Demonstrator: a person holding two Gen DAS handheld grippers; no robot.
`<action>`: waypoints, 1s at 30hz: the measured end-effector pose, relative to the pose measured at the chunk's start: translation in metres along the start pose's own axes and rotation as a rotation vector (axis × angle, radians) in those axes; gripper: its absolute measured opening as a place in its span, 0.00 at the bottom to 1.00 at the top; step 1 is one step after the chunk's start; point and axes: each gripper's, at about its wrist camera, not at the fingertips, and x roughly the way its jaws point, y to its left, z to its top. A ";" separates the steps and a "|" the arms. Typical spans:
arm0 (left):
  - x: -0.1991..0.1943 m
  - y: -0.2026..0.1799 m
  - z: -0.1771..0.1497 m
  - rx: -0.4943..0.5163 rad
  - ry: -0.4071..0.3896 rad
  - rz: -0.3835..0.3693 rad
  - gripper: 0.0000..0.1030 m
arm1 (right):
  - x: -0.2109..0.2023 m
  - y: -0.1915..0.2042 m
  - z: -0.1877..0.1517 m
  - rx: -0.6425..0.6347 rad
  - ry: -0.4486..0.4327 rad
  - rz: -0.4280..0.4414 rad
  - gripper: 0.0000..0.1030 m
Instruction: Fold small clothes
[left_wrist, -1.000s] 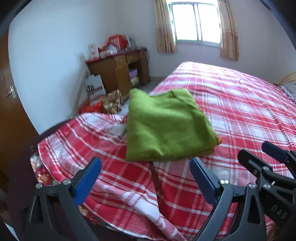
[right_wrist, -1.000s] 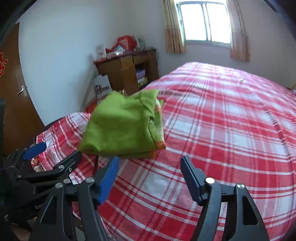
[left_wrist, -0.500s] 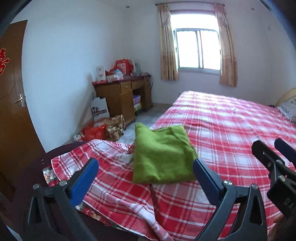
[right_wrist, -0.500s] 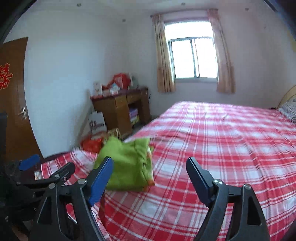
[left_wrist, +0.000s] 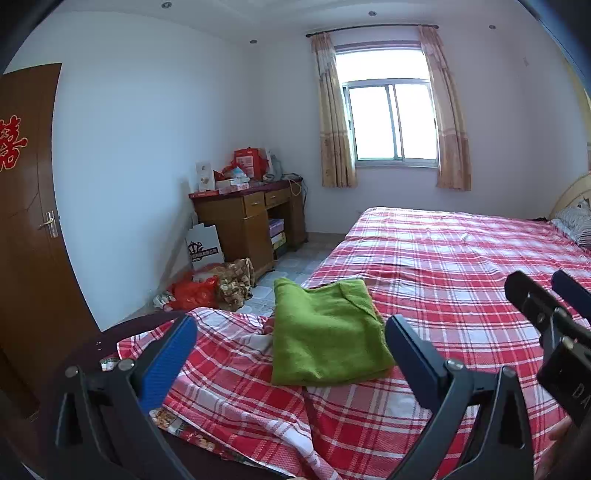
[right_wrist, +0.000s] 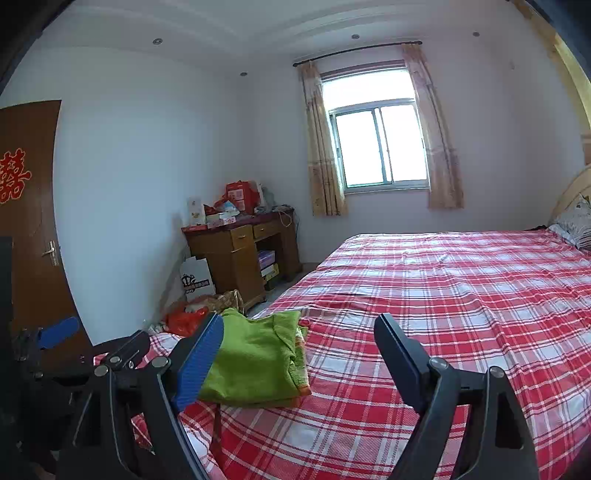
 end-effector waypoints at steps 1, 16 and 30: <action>0.000 0.000 0.000 -0.002 0.004 -0.003 1.00 | 0.000 -0.001 0.000 0.003 0.000 -0.003 0.82; 0.003 -0.006 -0.004 0.012 0.023 0.009 1.00 | 0.004 -0.006 -0.004 0.040 0.019 -0.018 0.82; 0.003 -0.008 -0.005 0.011 0.029 0.007 1.00 | 0.006 -0.008 -0.005 0.048 0.029 -0.013 0.82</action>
